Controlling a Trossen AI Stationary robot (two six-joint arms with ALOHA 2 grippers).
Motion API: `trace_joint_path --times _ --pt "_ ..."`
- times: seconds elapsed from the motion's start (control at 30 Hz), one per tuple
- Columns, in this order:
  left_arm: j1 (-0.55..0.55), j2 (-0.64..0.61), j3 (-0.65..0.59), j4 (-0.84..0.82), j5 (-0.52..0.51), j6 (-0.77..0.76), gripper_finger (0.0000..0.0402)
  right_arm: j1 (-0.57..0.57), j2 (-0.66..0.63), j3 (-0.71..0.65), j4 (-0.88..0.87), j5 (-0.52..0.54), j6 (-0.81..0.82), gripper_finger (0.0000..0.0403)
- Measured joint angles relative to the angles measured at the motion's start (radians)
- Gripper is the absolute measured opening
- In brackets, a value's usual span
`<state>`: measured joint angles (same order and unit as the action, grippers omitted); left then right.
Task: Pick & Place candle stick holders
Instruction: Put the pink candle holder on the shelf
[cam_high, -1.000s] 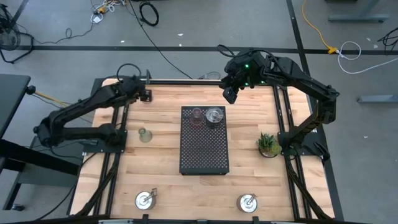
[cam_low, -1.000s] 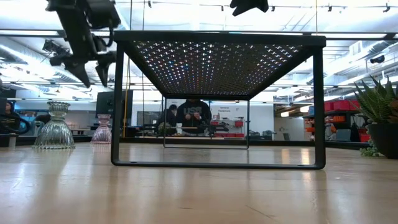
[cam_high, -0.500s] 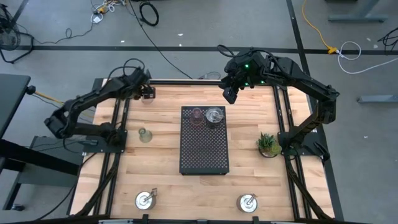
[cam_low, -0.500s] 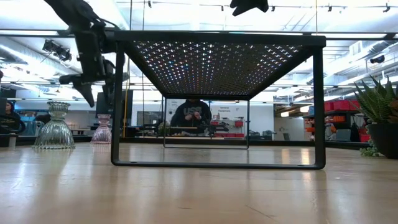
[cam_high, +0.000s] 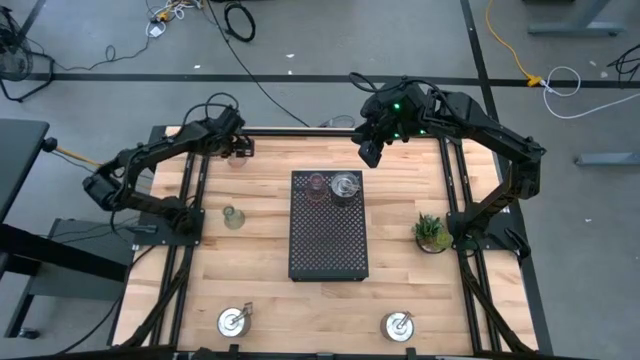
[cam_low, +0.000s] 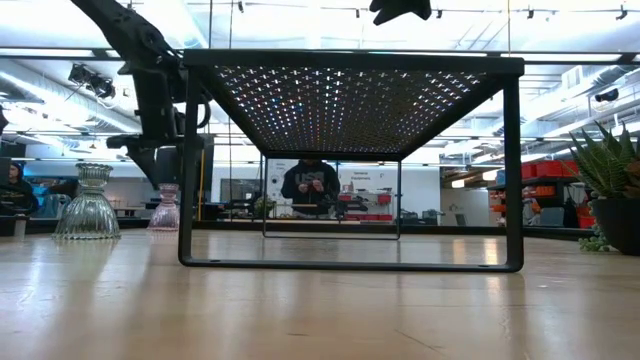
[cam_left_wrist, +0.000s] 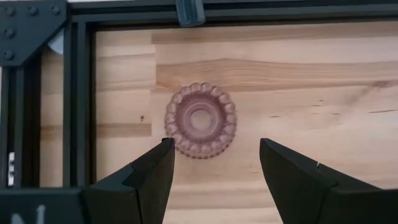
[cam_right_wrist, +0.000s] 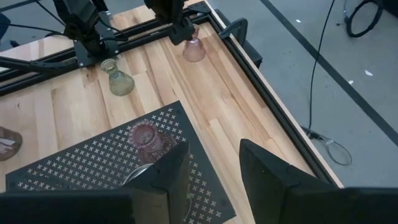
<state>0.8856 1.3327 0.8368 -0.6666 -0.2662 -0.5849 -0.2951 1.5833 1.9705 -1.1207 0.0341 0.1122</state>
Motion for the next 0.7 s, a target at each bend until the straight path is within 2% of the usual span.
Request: trace_joint_path --times 0.37,0.7 --pt "0.022 0.069 0.0 0.027 -0.019 0.049 0.0238 0.0 0.0 0.0 -0.002 -0.001 0.008 0.0139" --pt "0.021 0.07 0.0 0.105 -0.016 0.083 0.0238 0.0 0.0 0.0 -0.002 -0.001 0.011 0.0139"
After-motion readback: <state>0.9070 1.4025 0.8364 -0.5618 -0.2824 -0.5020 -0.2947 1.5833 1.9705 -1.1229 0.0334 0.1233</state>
